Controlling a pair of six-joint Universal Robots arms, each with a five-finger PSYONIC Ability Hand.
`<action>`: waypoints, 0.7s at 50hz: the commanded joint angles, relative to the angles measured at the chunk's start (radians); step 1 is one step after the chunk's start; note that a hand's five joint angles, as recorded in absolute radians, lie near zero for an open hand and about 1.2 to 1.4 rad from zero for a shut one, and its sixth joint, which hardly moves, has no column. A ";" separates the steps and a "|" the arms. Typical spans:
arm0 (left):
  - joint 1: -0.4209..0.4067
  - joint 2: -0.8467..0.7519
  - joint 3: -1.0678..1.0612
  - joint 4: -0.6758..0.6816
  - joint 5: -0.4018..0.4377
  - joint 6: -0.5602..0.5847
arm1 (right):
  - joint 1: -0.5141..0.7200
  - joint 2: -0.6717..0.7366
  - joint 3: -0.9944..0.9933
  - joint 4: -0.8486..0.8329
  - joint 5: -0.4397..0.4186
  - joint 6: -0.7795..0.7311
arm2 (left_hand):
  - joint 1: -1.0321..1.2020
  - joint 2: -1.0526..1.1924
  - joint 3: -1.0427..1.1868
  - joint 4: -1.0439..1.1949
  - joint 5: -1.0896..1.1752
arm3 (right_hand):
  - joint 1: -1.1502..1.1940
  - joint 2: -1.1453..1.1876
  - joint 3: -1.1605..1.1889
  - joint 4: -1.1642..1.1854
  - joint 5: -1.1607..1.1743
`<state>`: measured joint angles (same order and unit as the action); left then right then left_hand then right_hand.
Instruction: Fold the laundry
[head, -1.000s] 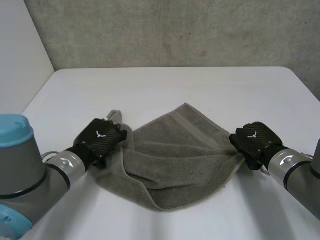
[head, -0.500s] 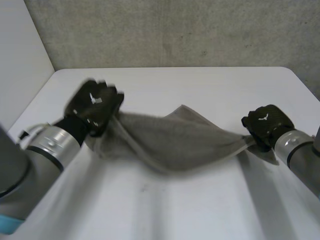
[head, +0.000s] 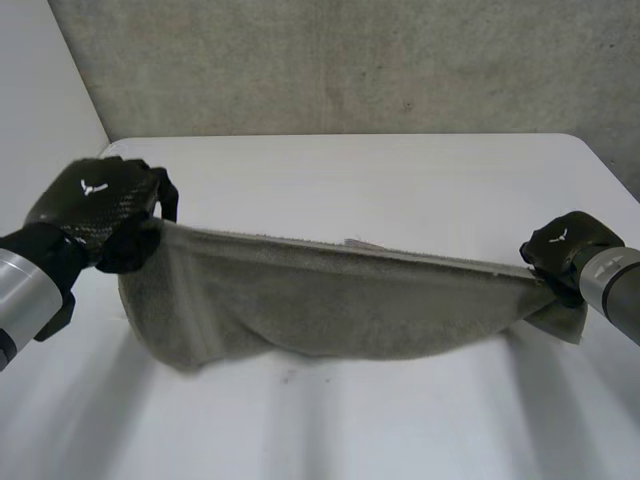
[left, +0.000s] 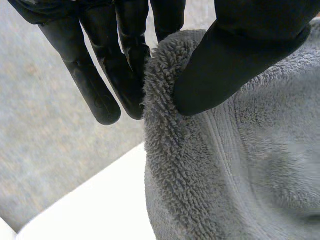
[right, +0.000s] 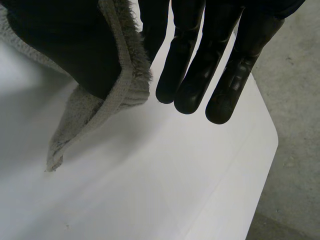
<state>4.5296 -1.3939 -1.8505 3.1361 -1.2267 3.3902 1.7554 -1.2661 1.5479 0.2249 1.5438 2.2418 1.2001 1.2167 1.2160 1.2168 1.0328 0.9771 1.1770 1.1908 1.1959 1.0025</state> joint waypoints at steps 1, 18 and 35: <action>-0.009 -0.244 0.034 0.060 0.013 0.012 | 0.026 -0.012 -0.026 0.021 -0.028 -0.005 | 0.196 0.180 0.180 0.179 0.189 | 0.419 0.219 0.205 0.200 0.219; -0.084 -0.591 1.011 0.350 -0.303 -0.023 | 0.141 0.104 -0.583 -0.690 0.047 0.009 | 0.196 0.180 0.180 0.179 0.189 | 0.419 0.219 0.205 0.200 0.219; -0.080 -0.508 0.371 0.482 -0.294 -0.158 | 0.122 0.069 -0.134 -0.670 -0.209 0.076 | 0.196 0.180 0.180 0.179 0.189 | 0.419 0.219 0.205 0.200 0.219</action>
<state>4.4468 -1.8968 -1.2168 3.5886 -1.5270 3.2319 1.8881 -1.2095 1.2517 -0.5150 1.4369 2.2940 1.2001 1.2171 1.2162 1.2172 1.0387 0.9771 1.1837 1.1916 1.1961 1.0037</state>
